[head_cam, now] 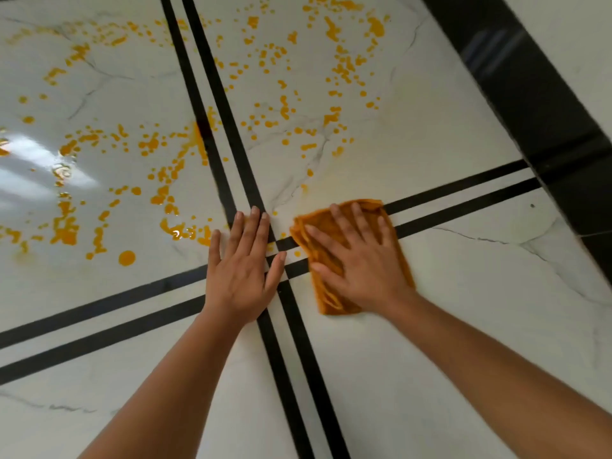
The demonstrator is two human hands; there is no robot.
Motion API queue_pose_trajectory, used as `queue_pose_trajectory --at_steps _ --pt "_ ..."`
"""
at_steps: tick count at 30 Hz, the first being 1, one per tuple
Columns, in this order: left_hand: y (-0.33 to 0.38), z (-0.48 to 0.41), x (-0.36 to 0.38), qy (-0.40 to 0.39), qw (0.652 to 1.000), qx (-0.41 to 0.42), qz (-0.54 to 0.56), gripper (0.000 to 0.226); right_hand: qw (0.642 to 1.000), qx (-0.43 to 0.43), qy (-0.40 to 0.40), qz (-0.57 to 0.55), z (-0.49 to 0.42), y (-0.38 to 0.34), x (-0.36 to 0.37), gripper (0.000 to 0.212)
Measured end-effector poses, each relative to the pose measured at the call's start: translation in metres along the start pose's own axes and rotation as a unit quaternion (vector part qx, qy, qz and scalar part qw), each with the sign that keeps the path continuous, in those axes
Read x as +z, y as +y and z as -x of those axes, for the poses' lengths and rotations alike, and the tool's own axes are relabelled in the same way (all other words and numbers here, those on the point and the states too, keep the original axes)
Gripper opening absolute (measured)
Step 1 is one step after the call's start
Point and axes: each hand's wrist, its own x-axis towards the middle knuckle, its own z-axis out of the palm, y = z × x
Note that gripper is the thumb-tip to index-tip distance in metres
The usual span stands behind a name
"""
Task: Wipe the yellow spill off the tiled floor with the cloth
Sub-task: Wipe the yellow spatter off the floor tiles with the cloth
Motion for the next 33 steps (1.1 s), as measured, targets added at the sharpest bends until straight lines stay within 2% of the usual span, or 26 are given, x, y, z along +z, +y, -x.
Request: queue_pose_trajectory --at_steps 1,2,5,6,10,14,18,20,21,22,23,24,25,26,27,28,30,31,32,33 --pt "-0.004 0.003 -0.001 -0.003 1.0 0.0 0.0 0.069 1.0 0.0 -0.004 0.006 0.003 0.012 -0.002 0.06" --pt "-0.007 0.005 -0.001 -0.004 1.0 0.005 -0.002 0.068 0.999 0.036 -0.002 0.005 0.0 0.024 -0.004 0.06" --pt "-0.015 0.009 -0.002 -0.004 1.0 0.027 -0.001 0.066 0.978 0.204 -0.009 -0.036 -0.033 0.014 -0.01 0.06" --pt "-0.017 0.009 -0.001 -0.005 0.999 0.032 0.002 0.066 0.974 0.222 -0.011 -0.044 -0.038 -0.002 -0.01 0.061" --pt "-0.017 0.011 0.002 0.001 0.999 0.043 -0.002 0.067 0.993 0.119 -0.002 -0.026 -0.024 -0.04 -0.003 0.06" --pt "-0.015 0.018 0.001 -0.009 0.999 0.053 -0.001 0.067 0.982 0.124 0.016 -0.143 -0.013 -0.04 -0.007 0.054" --pt "-0.014 0.023 -0.003 -0.005 0.999 0.035 0.006 0.067 0.939 0.185 0.169 -0.236 -0.006 -0.069 -0.019 0.03" --pt "-0.017 0.027 -0.008 0.01 1.0 0.017 0.019 0.067 0.882 0.235 0.164 -0.374 -0.009 -0.082 -0.041 0.027" --pt "-0.02 0.029 -0.012 0.017 0.999 0.009 0.027 0.068 0.836 0.27 0.139 -0.457 -0.01 -0.086 -0.056 0.025" --pt "-0.022 0.032 -0.017 0.026 0.999 0.001 0.034 0.069 0.769 0.3 0.119 -0.552 -0.013 -0.087 -0.068 0.022" --pt "-0.026 0.034 -0.022 0.034 0.999 -0.007 0.039 0.07 0.685 0.312 0.1 -0.651 -0.016 -0.083 -0.076 0.021" --pt "-0.029 0.036 -0.027 0.04 0.998 -0.014 0.039 0.07 0.6 0.307 0.07 -0.736 -0.018 -0.077 -0.083 0.022" --pt "-0.033 0.037 -0.03 0.044 0.998 -0.017 0.037 0.07 0.528 0.294 0.034 -0.796 -0.018 -0.069 -0.086 0.024" --pt "-0.036 0.038 -0.034 0.047 0.998 -0.021 0.035 0.07 0.485 0.276 0.003 -0.83 -0.017 -0.061 -0.087 0.026" --pt "-0.038 0.039 -0.036 0.05 0.998 -0.025 0.031 0.07 0.469 0.268 -0.017 -0.841 -0.015 -0.056 -0.084 0.026" --pt "-0.04 0.039 -0.038 0.048 0.998 -0.028 0.027 0.071 0.474 0.281 -0.02 -0.834 -0.014 -0.051 -0.082 0.024" --pt "-0.042 0.038 -0.037 0.037 0.999 -0.032 0.024 0.073 0.51 0.358 0.03 -0.781 -0.012 -0.045 -0.074 0.029" --pt "-0.042 0.038 -0.036 0.028 0.999 -0.033 0.027 0.075 0.545 0.391 0.063 -0.739 -0.01 -0.044 -0.071 0.032" --pt "-0.042 0.037 -0.034 0.018 0.999 -0.033 0.03 0.075 0.598 0.403 0.082 -0.688 -0.008 -0.044 -0.069 0.033" --pt "-0.041 0.036 -0.033 0.007 0.999 -0.036 0.033 0.075 0.666 0.394 0.086 -0.628 -0.007 -0.047 -0.07 0.034"
